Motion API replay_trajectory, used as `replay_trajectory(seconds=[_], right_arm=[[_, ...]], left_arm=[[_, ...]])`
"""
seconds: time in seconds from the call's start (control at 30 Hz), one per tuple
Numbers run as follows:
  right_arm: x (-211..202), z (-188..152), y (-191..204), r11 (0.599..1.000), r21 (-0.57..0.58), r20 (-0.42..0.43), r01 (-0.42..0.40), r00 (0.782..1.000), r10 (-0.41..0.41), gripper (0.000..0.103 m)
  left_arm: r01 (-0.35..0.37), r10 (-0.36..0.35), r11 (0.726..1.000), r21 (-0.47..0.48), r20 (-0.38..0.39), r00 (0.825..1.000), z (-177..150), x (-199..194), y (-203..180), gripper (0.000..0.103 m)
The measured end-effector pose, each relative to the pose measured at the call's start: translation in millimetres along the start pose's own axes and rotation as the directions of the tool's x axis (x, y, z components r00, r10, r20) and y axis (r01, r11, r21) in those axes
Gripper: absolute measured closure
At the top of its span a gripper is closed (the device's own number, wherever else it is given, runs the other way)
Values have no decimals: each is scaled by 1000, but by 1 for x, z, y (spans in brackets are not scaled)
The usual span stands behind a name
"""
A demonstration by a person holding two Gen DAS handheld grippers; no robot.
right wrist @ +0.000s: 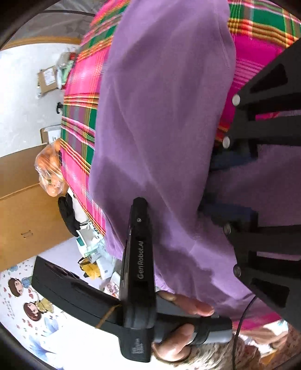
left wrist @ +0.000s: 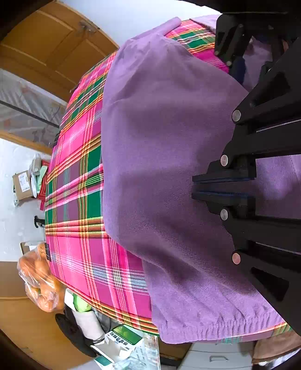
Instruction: Fold clothes
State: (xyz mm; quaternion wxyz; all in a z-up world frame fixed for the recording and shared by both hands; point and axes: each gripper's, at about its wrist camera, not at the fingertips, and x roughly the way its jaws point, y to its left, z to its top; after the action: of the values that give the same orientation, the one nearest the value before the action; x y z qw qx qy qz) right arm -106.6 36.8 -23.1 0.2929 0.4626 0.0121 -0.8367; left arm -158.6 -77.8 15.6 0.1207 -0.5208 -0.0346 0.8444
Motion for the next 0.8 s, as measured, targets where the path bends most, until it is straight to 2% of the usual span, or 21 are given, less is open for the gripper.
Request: replay_trajectory(seconds=[0.03,0.13,0.4,0.67,0.73,0.8], right_arm=[[0,-1,0,1000,0,-4,7,1000,-7,96],[-5,-3,-10,997,68,-5,-35,999,35,97],[-47,-20,5,994,67,69,-91,994,86,97],[-51,-40,17,980,132,60,-149,988,143,98],[-46,-43,15,977,151,46,-152,988,147,98],[-51,-41,14,979,149,69,-142,989,133,96]], left_arm=[[2,-2,1000,0,-1,1000,0,0,0,96],[12,-12,1000,-5,-2,1000,1,0,2,96],[13,-13,1000,-10,-4,1000,1,0,2,96],[-6,6,1000,-4,-4,1000,0,-1,1,96],[-17,17,1000,-4,-13,1000,0,-2,0,96],[-32,31,999,-11,-26,999,-2,-4,-2,96]])
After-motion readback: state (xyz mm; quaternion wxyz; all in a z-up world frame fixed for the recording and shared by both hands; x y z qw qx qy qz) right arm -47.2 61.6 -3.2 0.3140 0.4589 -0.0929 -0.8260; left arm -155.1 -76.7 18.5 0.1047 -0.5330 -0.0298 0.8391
